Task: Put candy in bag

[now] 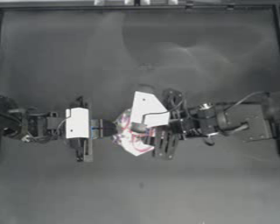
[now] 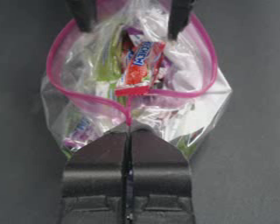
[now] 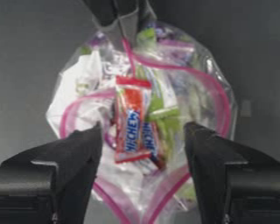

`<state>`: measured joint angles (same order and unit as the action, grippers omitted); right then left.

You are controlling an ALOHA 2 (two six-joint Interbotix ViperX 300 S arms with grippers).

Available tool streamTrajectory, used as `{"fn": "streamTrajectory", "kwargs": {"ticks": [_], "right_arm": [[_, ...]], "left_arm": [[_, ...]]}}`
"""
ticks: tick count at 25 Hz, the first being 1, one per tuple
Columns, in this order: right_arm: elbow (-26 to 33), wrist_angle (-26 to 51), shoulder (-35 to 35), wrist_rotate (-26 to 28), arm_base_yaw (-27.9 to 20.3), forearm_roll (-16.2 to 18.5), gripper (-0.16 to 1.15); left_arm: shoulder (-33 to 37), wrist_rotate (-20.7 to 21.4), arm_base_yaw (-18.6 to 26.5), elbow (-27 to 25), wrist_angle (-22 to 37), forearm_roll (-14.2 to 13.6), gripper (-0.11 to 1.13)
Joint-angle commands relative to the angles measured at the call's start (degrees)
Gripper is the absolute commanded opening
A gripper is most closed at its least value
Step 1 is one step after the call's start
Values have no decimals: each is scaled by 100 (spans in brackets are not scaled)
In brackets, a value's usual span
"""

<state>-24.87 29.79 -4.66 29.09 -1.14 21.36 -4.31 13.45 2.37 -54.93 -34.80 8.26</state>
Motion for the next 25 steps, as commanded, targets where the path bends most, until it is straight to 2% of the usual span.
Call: {"fn": "streamTrajectory", "kwargs": {"ticks": [1, 12, 19, 25], "right_arm": [[105, 44, 448, -9, 9, 53, 88], [-149, 229, 1090, 44, 35, 193, 88], [-334, 229, 1380, 88, 53, 167, 88], [-439, 229, 1556, 97, 62, 141, 88]], "left_arm": [[70, -9, -9, 79, -35, 0, 9], [211, -18, -88, 79, 18, 0, 9], [589, -26, -114, 79, 457, 9, 9], [817, -26, -105, 79, 571, 0, 9]]}}
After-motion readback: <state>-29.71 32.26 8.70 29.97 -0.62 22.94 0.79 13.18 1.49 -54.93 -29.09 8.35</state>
